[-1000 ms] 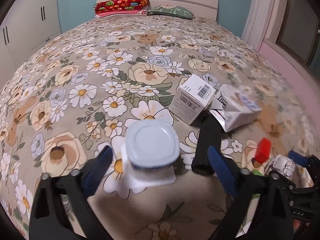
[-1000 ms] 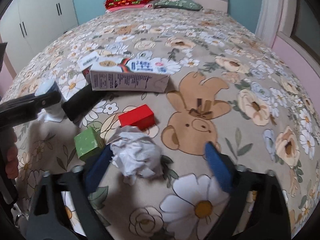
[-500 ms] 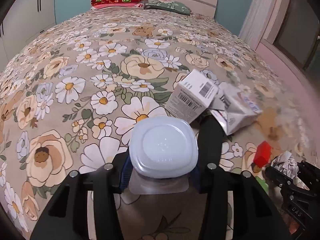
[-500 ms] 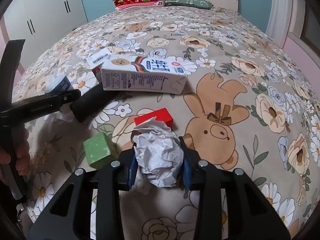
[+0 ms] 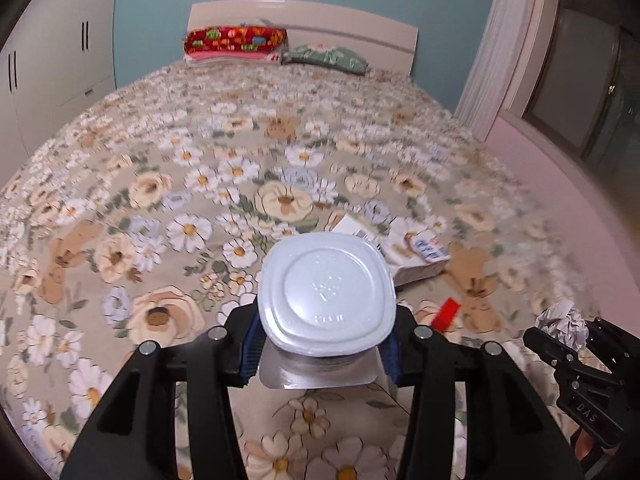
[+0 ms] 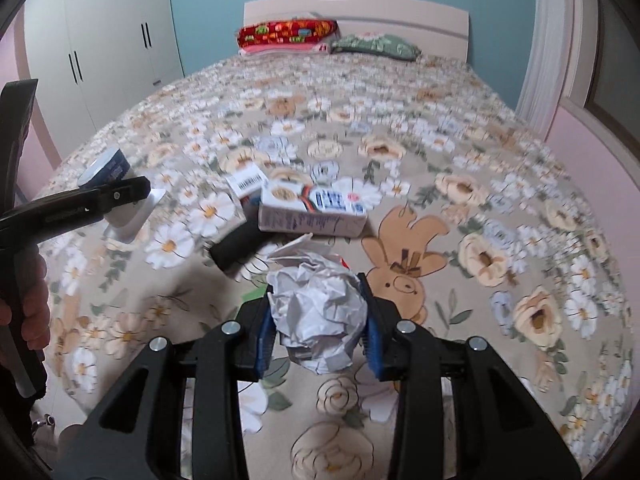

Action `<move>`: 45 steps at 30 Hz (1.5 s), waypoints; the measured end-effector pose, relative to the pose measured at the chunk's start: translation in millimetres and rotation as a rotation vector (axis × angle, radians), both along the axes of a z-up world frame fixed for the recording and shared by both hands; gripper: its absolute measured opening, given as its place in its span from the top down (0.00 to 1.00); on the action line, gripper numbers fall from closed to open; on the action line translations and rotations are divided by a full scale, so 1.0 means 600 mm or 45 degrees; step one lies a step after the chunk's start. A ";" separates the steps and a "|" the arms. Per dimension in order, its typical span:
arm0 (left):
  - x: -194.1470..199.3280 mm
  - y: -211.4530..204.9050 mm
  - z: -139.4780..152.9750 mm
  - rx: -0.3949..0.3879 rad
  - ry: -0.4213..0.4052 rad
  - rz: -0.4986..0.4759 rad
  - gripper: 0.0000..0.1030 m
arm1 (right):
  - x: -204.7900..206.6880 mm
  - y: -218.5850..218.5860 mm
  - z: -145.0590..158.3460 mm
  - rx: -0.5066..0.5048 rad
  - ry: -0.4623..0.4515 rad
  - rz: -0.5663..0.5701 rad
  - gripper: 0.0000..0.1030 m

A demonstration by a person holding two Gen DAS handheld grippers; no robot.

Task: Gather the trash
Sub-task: 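Carry the white cup and paper ball with both tools over the bin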

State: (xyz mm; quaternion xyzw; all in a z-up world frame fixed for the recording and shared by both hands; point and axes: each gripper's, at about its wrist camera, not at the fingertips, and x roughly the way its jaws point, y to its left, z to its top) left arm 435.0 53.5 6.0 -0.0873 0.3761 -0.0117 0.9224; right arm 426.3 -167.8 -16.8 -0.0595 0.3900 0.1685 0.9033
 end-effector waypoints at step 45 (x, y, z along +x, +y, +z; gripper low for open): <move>-0.492 -0.029 -0.055 0.133 0.150 -0.177 0.52 | -0.469 0.035 -0.035 -0.009 0.106 0.166 0.63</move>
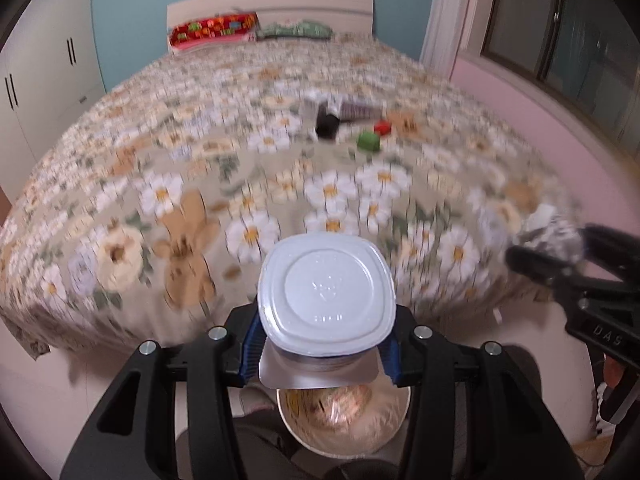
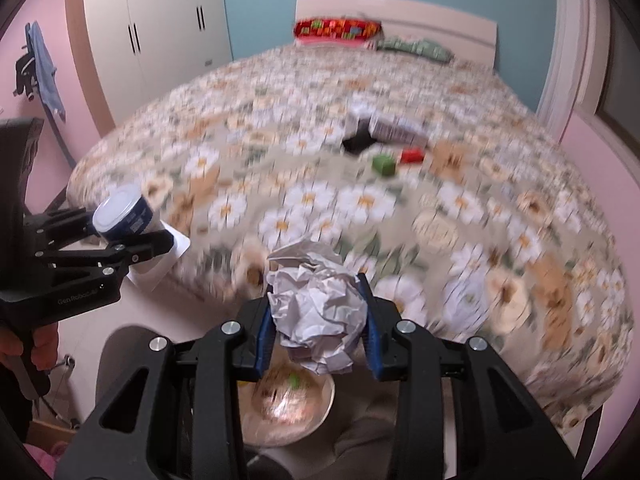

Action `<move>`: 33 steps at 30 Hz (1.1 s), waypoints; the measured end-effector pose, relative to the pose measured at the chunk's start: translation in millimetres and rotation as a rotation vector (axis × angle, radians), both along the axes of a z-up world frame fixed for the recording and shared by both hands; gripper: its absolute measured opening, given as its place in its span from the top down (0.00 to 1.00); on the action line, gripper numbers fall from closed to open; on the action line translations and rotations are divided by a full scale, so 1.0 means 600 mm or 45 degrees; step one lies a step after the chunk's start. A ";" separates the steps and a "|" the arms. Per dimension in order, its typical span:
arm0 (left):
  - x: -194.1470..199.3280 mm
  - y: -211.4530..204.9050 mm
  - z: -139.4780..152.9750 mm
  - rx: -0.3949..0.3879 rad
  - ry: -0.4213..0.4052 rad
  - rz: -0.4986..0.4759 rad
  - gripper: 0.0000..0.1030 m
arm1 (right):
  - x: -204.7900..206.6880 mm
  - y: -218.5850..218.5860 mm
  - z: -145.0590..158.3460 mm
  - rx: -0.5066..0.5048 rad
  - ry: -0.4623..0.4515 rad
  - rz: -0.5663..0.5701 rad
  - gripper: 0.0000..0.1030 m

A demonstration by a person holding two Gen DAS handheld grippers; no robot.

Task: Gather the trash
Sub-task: 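Carry the white cup and paper ball with both tools over the bin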

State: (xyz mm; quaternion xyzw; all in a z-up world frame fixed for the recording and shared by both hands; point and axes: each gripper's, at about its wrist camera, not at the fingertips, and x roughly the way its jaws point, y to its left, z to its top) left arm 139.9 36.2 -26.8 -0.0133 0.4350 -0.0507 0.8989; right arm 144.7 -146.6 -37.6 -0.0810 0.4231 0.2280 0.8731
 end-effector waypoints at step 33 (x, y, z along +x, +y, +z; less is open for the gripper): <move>0.032 -0.014 -0.475 -0.109 0.790 -0.001 0.52 | -0.002 0.077 -0.536 -0.190 0.897 0.048 0.63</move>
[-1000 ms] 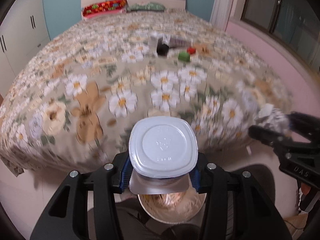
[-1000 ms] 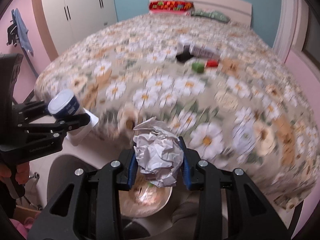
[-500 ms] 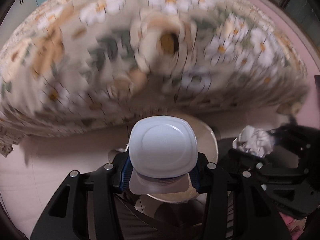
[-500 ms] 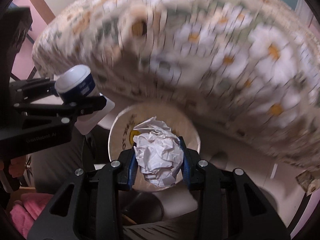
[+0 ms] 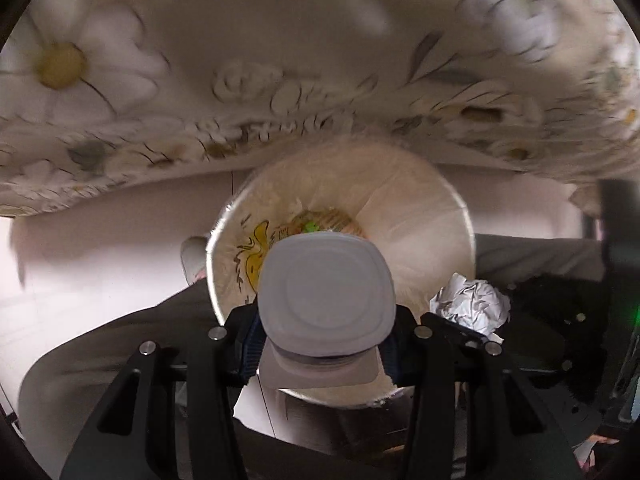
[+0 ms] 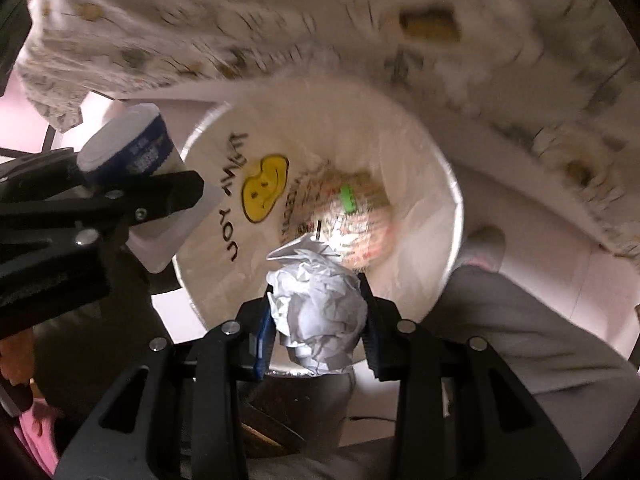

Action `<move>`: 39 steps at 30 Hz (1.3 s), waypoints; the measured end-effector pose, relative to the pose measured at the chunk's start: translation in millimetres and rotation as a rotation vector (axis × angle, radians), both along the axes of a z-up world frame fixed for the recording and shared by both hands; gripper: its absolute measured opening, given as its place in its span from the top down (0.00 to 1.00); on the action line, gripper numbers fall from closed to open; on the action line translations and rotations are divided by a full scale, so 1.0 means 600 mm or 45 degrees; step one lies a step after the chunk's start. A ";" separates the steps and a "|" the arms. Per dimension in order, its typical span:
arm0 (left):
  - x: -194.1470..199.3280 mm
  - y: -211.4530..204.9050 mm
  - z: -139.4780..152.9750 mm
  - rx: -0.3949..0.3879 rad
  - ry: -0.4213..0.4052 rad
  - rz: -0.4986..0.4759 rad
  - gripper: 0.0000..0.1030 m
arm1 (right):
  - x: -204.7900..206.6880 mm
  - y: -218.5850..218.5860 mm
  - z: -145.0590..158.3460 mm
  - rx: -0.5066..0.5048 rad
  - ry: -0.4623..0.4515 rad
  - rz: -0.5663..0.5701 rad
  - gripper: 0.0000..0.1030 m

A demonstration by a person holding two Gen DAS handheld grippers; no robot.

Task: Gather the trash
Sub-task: 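Carry the white cup and paper ball with both tools over the bin, then open both tools to drop the cup and paper ball into the bin, then move both tools back toward the blocks on the bed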

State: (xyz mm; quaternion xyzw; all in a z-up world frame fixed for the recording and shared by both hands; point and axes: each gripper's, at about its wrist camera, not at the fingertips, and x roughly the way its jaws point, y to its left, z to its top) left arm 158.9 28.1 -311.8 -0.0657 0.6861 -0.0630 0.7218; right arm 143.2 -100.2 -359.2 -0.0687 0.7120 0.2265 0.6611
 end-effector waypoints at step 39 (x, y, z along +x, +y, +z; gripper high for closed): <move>0.036 -0.013 -0.191 -0.051 0.309 0.063 0.37 | 0.008 0.029 -0.138 -0.132 0.177 0.050 0.46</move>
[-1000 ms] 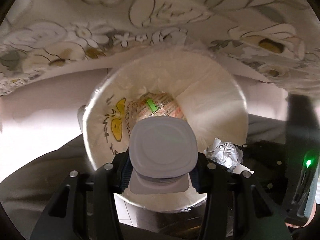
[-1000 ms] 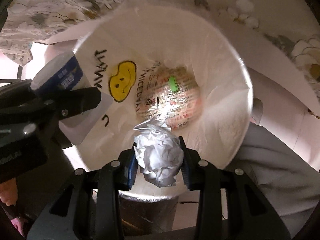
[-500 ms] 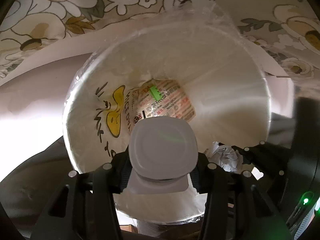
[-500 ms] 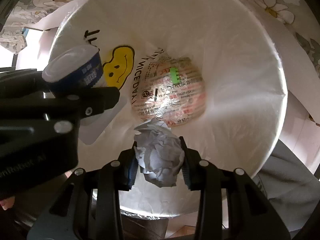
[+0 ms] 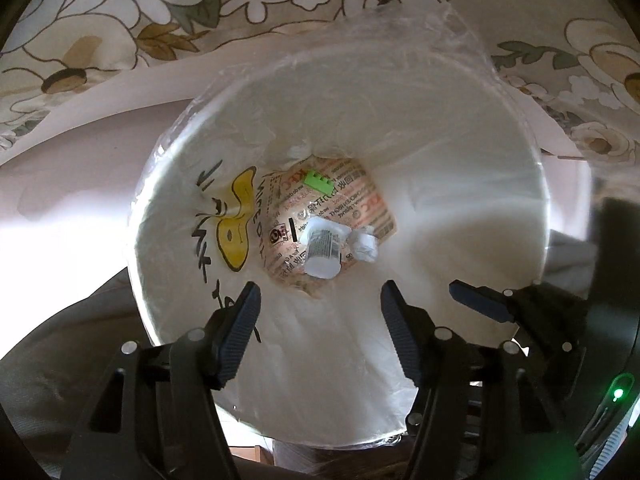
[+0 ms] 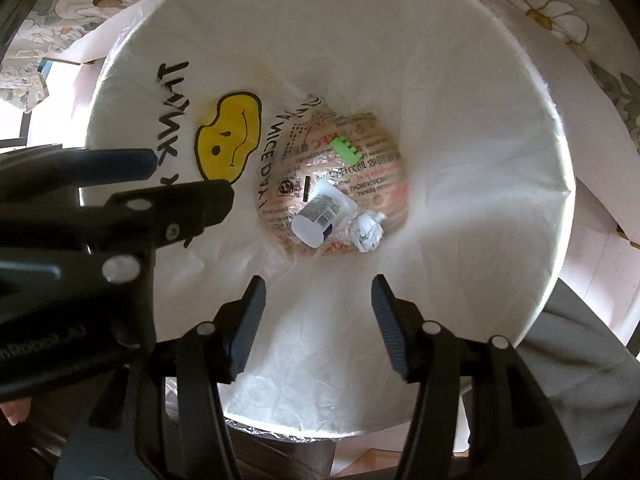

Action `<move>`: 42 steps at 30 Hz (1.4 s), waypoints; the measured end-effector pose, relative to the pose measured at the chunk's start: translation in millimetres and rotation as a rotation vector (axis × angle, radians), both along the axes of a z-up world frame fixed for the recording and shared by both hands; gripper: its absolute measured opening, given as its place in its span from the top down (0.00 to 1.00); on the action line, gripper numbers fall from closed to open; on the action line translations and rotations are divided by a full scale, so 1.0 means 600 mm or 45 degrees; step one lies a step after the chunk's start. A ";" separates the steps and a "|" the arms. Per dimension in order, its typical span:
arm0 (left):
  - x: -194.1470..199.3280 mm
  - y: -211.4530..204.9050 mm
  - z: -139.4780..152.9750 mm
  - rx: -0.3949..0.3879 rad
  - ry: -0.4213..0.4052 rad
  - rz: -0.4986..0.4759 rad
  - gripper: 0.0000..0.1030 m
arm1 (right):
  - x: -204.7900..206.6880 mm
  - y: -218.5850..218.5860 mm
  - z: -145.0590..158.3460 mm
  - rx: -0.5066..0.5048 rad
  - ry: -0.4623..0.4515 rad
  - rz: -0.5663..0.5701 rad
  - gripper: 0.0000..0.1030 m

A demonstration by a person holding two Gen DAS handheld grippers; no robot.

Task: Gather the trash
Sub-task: 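Move both tools back toward the blocks on the bed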

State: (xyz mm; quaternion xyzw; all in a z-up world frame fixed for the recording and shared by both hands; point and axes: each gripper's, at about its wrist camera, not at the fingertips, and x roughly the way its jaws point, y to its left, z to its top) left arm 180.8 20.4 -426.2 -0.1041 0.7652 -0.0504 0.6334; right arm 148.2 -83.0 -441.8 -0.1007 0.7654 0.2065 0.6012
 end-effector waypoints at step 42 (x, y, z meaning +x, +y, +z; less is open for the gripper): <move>-0.053 -0.030 0.493 0.008 -0.705 -0.090 0.37 | -0.033 -0.091 0.396 0.099 -0.612 0.084 0.46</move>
